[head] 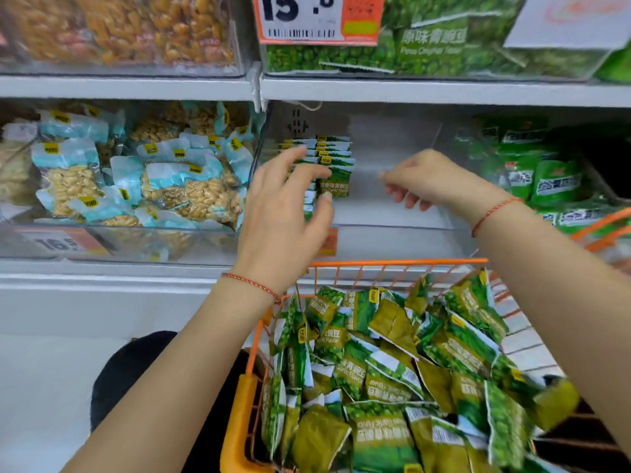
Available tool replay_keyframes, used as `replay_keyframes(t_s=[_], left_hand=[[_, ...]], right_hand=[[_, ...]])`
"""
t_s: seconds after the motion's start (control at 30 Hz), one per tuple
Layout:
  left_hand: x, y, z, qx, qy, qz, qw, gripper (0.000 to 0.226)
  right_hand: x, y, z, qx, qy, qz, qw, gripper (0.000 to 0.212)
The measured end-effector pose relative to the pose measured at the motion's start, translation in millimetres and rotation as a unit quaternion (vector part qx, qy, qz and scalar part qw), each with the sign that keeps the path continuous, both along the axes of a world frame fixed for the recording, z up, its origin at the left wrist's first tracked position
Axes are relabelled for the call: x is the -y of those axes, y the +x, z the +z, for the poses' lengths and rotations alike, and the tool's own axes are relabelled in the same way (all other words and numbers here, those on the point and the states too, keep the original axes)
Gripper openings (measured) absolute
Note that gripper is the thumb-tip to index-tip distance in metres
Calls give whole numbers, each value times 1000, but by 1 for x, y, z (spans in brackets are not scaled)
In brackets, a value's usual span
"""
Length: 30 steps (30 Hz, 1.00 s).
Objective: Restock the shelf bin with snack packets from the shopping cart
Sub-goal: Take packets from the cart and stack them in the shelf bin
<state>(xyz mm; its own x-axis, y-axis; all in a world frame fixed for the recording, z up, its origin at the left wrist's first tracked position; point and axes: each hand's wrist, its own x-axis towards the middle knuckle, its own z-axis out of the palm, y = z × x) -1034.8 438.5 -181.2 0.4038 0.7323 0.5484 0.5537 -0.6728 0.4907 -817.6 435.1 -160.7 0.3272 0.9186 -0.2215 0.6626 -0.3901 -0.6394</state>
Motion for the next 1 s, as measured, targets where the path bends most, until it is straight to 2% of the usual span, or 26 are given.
replay_keyframes(t_s=[0.07,0.13,0.23,0.3,0.37,0.43,0.5,0.57,0.63,0.7,0.73,0.83,0.9,0.93,1.0], left_hand=[[28,6,4,-44,3,-66,997,33],[56,10,3,-106,-40,-108,988,31],[91,17,-4,-234,-138,-141,952,28],[110,24,-10,-300,-159,-165,926,30],[127,35,-18,-336,-166,-203,905,35],[144,47,-24,-332,-227,-237,884,39],[159,61,-32,-343,-274,-230,869,56],[168,74,-40,-390,-249,-200,864,76],[174,81,-46,-411,-214,-184,867,88],[175,87,-50,-406,-219,-188,867,94],[175,88,-51,-392,-238,-192,868,97],[173,86,-52,-305,-317,-192,877,105],[167,82,-51,-229,-361,-182,886,102],[162,79,-50,-189,-377,-173,890,96],[148,72,-50,-113,-403,-171,892,66]], right_hand=[[29,-5,16,-19,21,-6,1000,34],[57,-10,31,-27,20,6,999,37],[106,-14,45,12,-92,77,993,34],[138,-14,39,53,-188,110,975,26],[168,-14,26,100,-239,111,959,26],[198,-14,10,147,-268,101,947,31],[222,-15,-6,177,-298,102,932,31],[239,-17,-18,191,-314,106,924,27],[246,-21,-27,198,-316,106,922,36],[248,-24,-30,199,-320,92,922,61],[247,-24,-31,202,-317,80,923,64],[244,-24,-36,239,-273,50,931,34],[243,-23,-36,244,-213,23,946,27],[242,-22,-37,231,-168,9,958,25],[239,-21,-40,155,-66,-22,986,22]])
